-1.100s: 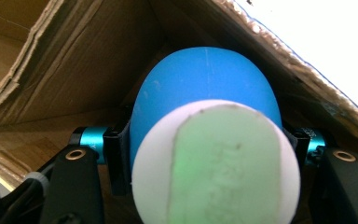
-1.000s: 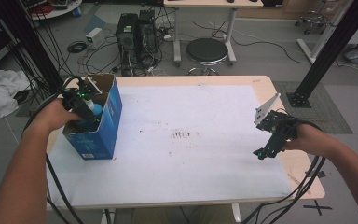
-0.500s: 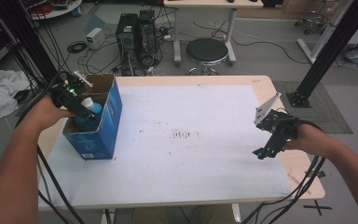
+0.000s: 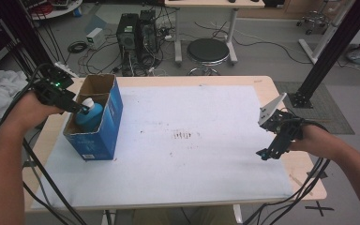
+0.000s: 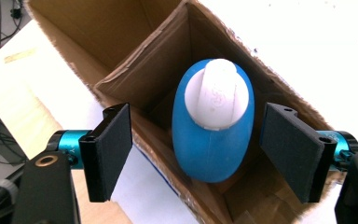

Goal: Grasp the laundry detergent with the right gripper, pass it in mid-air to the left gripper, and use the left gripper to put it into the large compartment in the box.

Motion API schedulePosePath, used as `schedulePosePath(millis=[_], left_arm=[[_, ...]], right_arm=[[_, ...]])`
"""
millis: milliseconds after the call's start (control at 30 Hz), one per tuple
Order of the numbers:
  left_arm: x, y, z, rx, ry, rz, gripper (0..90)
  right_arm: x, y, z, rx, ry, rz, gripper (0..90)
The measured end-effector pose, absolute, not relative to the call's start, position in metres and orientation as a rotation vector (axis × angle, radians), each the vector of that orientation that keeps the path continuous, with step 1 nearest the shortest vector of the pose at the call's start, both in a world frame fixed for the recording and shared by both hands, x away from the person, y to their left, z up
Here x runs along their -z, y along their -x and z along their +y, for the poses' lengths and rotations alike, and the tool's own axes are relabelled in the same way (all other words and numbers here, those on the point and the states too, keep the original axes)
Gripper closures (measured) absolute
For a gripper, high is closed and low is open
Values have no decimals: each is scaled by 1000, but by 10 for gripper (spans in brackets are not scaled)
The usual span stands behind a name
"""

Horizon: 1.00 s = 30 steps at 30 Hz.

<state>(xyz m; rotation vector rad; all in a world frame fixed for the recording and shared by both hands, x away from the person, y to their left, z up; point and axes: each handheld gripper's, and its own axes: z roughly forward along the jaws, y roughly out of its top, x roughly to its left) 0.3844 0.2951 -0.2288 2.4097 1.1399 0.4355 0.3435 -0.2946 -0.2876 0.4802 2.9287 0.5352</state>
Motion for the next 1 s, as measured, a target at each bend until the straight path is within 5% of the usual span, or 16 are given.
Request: schedulePosePath(millis=[367, 500, 1000], left_arm=[[205, -372, 283, -418, -2422, 1066, 254], [187, -363, 256, -400, -2459, 895, 254], [180, -367, 196, -380, -2532, 710, 254]], right_arm=[[284, -342, -302, -541, -513, 2910, 11], [283, -341, -303, -538, -515, 2908, 11], [282, -338, -305, -546, -522, 2899, 11]])
